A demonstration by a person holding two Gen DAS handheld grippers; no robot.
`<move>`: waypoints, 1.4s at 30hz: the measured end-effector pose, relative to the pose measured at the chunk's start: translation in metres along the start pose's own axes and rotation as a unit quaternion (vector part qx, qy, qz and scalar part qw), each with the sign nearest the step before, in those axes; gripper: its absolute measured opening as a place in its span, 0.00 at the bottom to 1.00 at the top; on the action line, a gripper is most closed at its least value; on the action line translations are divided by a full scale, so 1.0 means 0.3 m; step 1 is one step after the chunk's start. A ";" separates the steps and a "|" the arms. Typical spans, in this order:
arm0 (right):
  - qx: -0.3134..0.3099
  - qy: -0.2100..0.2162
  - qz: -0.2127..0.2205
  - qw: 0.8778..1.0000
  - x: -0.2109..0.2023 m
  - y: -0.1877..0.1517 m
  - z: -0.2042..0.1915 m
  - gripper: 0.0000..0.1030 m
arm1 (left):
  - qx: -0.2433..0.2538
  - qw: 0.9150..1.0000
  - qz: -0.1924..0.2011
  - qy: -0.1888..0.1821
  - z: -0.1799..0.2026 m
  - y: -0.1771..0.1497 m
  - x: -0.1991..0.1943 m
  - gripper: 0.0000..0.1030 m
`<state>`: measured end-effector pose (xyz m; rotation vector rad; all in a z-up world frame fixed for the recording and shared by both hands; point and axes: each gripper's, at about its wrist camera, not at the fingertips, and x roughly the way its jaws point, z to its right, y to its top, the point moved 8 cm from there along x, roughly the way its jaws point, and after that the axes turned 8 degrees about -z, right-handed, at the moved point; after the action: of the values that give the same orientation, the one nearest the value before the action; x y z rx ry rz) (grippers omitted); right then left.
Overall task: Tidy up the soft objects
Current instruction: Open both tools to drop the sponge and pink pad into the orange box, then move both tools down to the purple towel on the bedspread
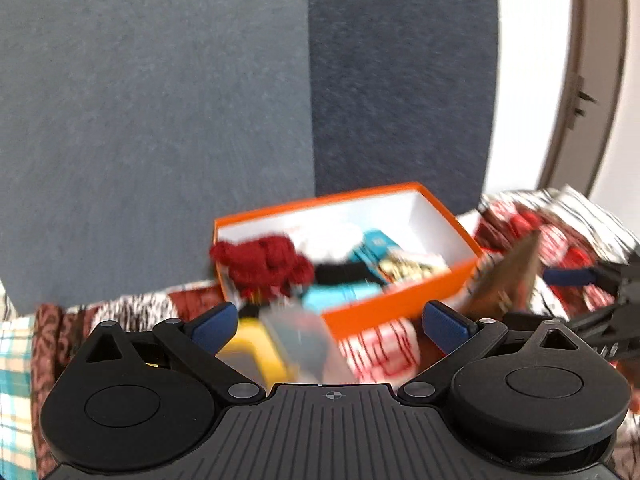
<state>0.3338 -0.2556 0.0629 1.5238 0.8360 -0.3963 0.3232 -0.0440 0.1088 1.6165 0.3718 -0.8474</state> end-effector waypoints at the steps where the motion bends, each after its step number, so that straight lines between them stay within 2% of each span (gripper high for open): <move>1: -0.005 0.002 -0.001 1.000 -0.032 -0.022 -0.011 0.95 | 0.004 1.000 0.002 -0.003 0.005 -0.032 -0.025 1.00; 5: -0.037 0.009 -0.008 0.999 -0.163 -0.118 -0.043 0.97 | 0.016 1.000 -0.004 -0.012 0.008 -0.194 -0.105 1.00; 10: -0.072 0.017 -0.043 0.996 -0.265 -0.284 -0.075 0.97 | 0.008 0.999 -0.032 -0.034 -0.001 -0.396 -0.109 1.00; 14: -0.078 0.047 -0.088 0.992 -0.276 -0.460 -0.117 0.97 | -0.015 0.996 -0.057 -0.066 0.009 -0.552 -0.073 1.00; 17: -0.092 0.052 -0.121 0.987 -0.252 -0.594 -0.160 0.97 | -0.009 0.995 -0.081 -0.065 0.018 -0.660 -0.044 1.00; 22: -0.121 0.054 -0.156 0.979 -0.194 -0.741 -0.232 0.97 | 0.041 0.992 -0.105 -0.053 0.046 -0.788 -0.038 1.00; 27: -0.134 0.042 -0.171 0.975 -0.117 -0.784 -0.241 0.97 | 0.100 0.986 -0.119 -0.064 0.098 -0.849 -0.032 1.00; 32: -0.097 0.030 -0.175 0.979 -0.047 -0.761 -0.181 0.94 | 0.107 0.983 -0.127 -0.071 0.129 -0.854 0.009 1.00; 33: -0.086 0.024 -0.174 0.981 -0.030 -0.754 -0.168 0.91 | 0.107 0.983 -0.128 -0.071 0.132 -0.851 0.019 1.00; 35: -0.058 0.019 -0.170 0.984 0.001 -0.736 -0.141 0.78 | 0.106 0.983 -0.129 -0.073 0.138 -0.845 0.034 1.00; 40: 0.054 0.023 -0.142 0.988 0.047 -0.679 -0.061 0.76 | 0.104 0.983 -0.132 -0.078 0.152 -0.829 0.071 1.00; 42: 0.078 0.025 -0.134 0.988 0.048 -0.666 -0.043 0.77 | 0.103 0.982 -0.132 -0.088 0.163 -0.825 0.082 1.00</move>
<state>0.2002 -0.2504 -0.0868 1.5735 1.0761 -0.6350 0.1615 -0.0373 -0.0862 1.6891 0.3888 -1.2568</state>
